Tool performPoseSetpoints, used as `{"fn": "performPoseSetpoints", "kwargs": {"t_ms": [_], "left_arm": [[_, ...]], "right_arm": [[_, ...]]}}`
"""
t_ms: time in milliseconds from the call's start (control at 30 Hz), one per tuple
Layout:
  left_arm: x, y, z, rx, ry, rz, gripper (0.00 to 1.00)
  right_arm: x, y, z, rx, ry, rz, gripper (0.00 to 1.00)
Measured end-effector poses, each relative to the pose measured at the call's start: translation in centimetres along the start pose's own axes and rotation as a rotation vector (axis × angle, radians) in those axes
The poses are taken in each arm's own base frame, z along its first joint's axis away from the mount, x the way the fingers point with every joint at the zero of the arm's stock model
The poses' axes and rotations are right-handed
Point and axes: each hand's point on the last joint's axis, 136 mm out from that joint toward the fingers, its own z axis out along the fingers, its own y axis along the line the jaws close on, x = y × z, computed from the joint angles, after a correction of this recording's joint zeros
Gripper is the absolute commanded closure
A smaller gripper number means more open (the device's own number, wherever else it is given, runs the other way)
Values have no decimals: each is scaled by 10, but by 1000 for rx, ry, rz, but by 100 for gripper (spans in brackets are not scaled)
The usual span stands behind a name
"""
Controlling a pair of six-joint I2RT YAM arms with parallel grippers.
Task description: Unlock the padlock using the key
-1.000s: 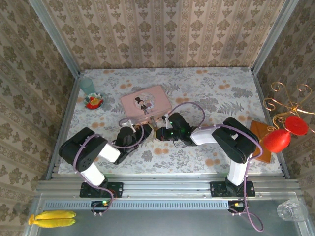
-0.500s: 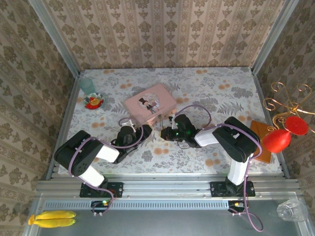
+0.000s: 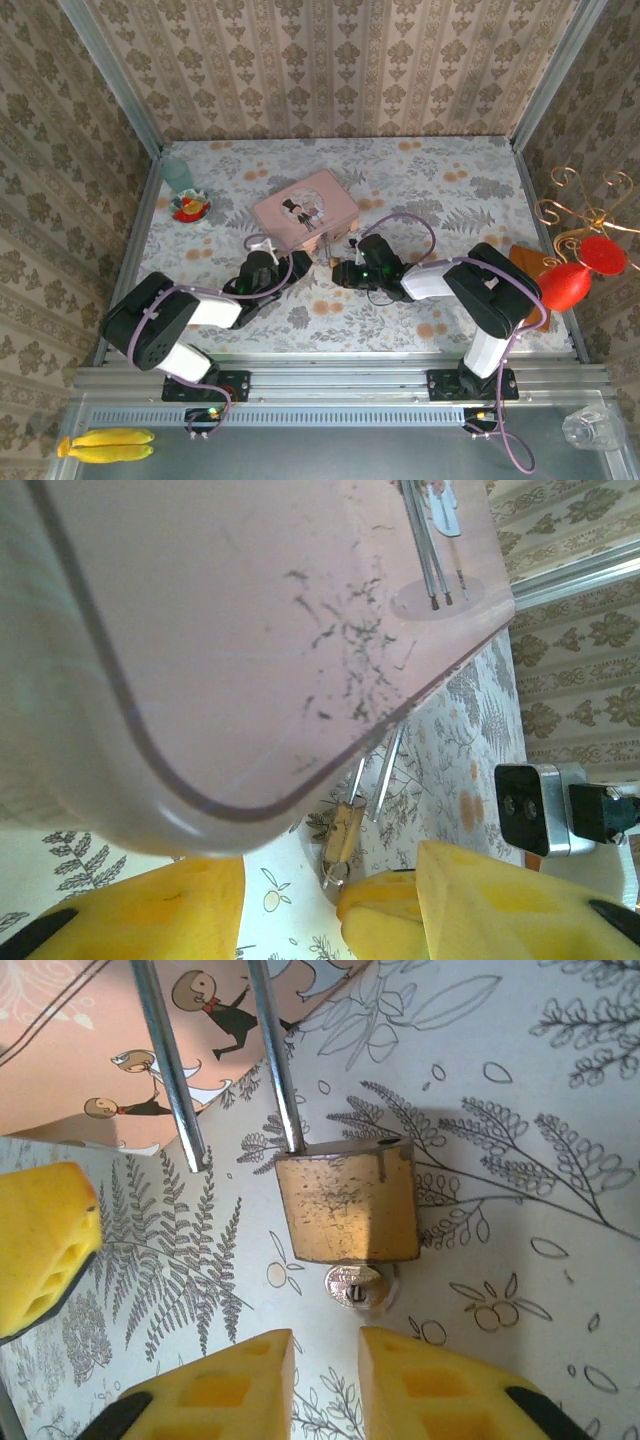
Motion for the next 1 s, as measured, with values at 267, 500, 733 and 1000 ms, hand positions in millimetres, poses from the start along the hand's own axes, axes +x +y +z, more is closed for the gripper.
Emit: {"fn": "performPoseSetpoints", "kwargs": {"t_ms": [267,500,733,1000], "left_arm": [[-25,-24,-21,18,-30,129,49],[-75,-77,-69,28,-153,388,46],[-114,-42,-84,-165,-203,454,43],[-96,11,-58,-280,-47,425,39]], "right_arm": [[-6,-5,-19,71,-26,-40,62],[-23,2,-52,129,-85,-109,57],[-44,12,-65,173,-121,-156,54],[-54,14,-61,204,-124,-168,54]]}}
